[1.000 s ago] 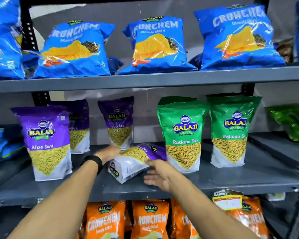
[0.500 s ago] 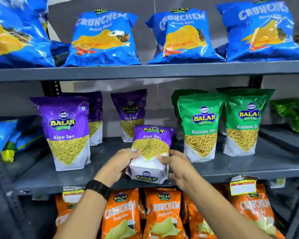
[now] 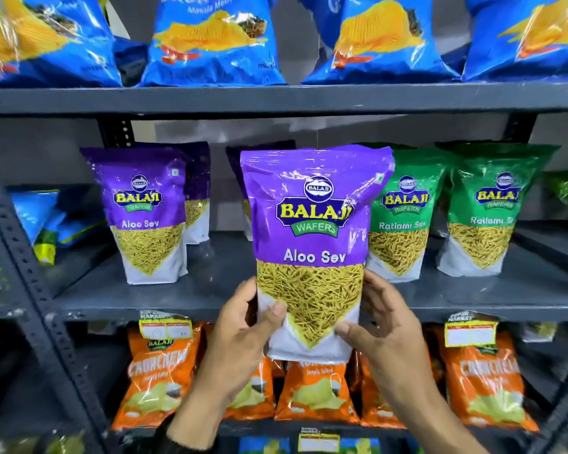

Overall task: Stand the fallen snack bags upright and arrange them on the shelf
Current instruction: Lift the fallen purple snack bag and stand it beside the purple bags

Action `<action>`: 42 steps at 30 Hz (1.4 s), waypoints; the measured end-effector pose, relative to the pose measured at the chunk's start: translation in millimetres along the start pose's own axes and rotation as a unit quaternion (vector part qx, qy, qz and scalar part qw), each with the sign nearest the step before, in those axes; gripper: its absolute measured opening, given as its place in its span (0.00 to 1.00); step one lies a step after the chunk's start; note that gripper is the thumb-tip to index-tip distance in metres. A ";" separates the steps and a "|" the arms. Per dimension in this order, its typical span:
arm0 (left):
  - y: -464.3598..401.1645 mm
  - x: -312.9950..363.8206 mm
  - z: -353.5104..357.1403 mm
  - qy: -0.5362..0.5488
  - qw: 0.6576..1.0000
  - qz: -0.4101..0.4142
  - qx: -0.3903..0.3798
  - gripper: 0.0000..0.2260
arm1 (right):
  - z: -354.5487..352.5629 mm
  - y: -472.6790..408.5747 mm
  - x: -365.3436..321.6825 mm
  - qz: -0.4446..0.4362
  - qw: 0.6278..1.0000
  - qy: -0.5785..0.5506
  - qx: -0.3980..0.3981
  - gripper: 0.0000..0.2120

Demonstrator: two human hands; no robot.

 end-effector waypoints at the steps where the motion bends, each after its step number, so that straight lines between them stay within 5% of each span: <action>1: 0.0 0.2 1.4 0.005 1.000 -0.003 0.001 0.15 | -3.1 -0.3 -0.8 -0.001 1.000 -0.002 -0.003 0.36; 16: -120.8 -67.1 -56.8 -0.079 0.993 -0.060 0.057 0.15 | 82.1 -139.1 64.1 -0.020 0.997 0.069 -0.029 0.41; 22: -129.0 -82.9 -90.1 -0.147 0.981 -0.122 -0.032 0.18 | 78.8 -158.6 91.7 0.007 0.985 0.143 -0.098 0.39; 25: -138.7 -93.8 -104.6 -0.202 0.966 -0.156 -0.046 0.18 | 76.3 -170.3 95.7 0.031 0.976 0.177 -0.125 0.29; 32: -142.7 -102.6 -102.1 -0.287 0.955 -0.072 0.034 0.06 | 102.5 -179.6 99.2 0.045 0.951 0.297 -0.072 0.18; 37: -143.2 -108.8 -106.1 -0.319 0.944 -0.081 0.030 0.15 | 107.2 -177.0 95.4 0.026 0.932 0.356 -0.061 0.15; 42: -143.1 -106.9 -102.2 -0.339 0.937 -0.078 0.040 0.12 | 106.9 -173.7 92.3 0.024 0.925 0.373 -0.063 0.18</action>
Point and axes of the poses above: each hand's wrist, its own y-axis away from the middle knuckle, its own z-axis out of the palm, x = y × z, the point moved 1 cm from there along -y, towards the middle knuckle, and after that the axes turned 3 degrees about z, right-handed, at the moved point
